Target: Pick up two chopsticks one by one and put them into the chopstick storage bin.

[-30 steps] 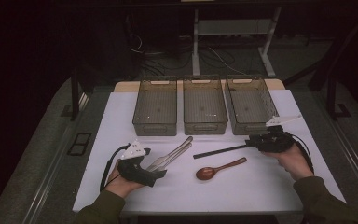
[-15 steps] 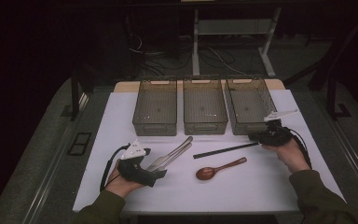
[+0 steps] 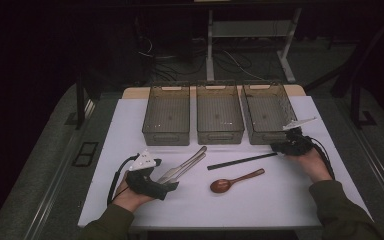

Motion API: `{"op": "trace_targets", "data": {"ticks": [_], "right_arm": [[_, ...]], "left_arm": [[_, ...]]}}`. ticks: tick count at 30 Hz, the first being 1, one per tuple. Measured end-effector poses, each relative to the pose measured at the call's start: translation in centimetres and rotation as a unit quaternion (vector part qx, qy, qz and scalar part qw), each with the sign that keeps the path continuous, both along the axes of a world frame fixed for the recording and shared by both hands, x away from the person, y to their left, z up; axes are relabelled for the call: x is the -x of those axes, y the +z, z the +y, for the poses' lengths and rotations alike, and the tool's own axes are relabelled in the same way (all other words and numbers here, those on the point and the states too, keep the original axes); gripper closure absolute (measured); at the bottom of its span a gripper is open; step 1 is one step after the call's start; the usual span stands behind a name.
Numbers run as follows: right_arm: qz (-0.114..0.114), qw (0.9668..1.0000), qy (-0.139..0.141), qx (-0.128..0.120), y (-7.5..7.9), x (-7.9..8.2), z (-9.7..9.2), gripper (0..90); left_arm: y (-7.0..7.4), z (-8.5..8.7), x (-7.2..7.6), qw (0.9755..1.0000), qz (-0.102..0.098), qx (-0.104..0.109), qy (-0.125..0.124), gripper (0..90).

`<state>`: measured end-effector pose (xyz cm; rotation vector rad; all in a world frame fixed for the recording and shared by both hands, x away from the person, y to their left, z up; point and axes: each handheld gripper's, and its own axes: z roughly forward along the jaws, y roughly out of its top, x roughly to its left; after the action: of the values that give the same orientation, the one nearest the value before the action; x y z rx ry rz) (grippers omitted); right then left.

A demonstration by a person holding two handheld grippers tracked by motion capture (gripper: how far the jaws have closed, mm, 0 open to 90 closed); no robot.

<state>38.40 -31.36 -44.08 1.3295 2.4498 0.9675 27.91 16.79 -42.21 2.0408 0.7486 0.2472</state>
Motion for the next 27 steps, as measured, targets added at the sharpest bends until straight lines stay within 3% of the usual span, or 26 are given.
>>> {"op": "trace_targets", "data": {"ticks": [27], "right_arm": [[0.028, 0.9993, 0.015, 0.019, 0.0, 1.0, -0.6, 89.9]], "left_arm": [[0.0, 0.0, 0.1, 1.0, 0.001, 0.001, -0.002, 0.0]]}}
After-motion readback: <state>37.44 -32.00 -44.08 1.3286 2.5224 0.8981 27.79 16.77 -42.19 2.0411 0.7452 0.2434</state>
